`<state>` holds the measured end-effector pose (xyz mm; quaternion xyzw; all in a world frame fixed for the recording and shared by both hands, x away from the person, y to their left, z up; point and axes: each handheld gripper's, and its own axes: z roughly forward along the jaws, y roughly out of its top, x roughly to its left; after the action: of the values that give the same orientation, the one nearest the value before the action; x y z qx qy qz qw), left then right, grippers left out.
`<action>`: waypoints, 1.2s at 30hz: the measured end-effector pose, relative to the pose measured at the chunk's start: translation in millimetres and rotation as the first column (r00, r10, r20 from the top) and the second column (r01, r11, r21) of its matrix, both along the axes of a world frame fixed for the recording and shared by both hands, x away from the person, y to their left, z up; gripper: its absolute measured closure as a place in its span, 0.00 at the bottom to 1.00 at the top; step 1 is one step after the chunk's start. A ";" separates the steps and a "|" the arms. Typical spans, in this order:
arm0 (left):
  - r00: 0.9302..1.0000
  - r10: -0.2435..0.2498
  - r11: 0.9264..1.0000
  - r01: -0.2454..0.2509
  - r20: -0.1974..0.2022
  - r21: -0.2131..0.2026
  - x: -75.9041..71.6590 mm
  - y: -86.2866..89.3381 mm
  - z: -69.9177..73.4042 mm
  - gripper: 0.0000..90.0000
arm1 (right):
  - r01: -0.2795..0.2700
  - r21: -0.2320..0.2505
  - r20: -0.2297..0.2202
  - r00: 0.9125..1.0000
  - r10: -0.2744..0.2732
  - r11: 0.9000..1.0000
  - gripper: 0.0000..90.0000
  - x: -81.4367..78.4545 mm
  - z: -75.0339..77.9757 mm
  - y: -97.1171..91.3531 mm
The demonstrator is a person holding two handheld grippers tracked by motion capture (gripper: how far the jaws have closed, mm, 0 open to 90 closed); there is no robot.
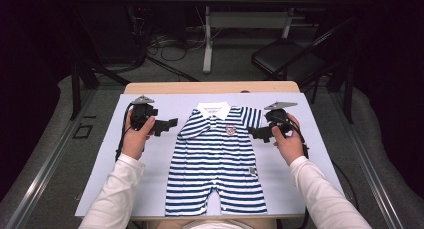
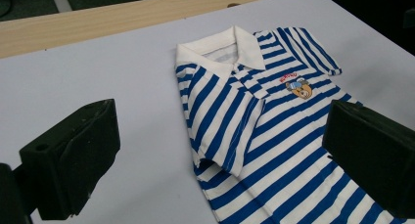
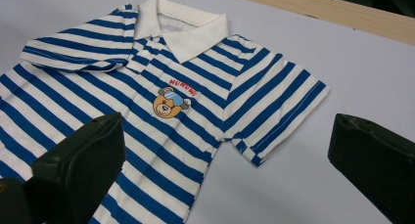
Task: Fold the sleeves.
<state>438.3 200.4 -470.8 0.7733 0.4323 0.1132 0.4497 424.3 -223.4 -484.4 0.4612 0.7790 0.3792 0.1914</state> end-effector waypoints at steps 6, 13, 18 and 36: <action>1.000 -0.001 1.000 0.001 -0.005 -0.013 -1.4 1.5 2.1 0.01 | -0.007 -0.034 -0.005 1.000 0.007 0.999 0.00 17.9 6.2 1.7; 1.000 0.004 1.000 -0.004 -0.021 -0.011 -1.4 0.0 0.8 0.01 | 0.015 -0.069 -0.017 1.000 -0.017 0.997 0.00 35.7 8.8 0.4; 1.000 0.002 1.000 -0.002 -0.020 -0.001 -1.0 0.2 0.3 0.01 | 0.046 -0.081 -0.039 0.998 -0.049 0.996 0.00 53.3 13.1 -1.8; 1.000 0.014 1.000 -0.014 -0.026 -0.007 -1.2 2.9 0.5 0.02 | 0.119 -0.098 -0.079 0.989 -0.127 0.988 0.02 88.1 8.3 -1.3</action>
<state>437.1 203.3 -470.3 0.7701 0.4440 0.1049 0.4460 512.4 -224.7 -476.0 0.5147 0.7733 0.3099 0.2025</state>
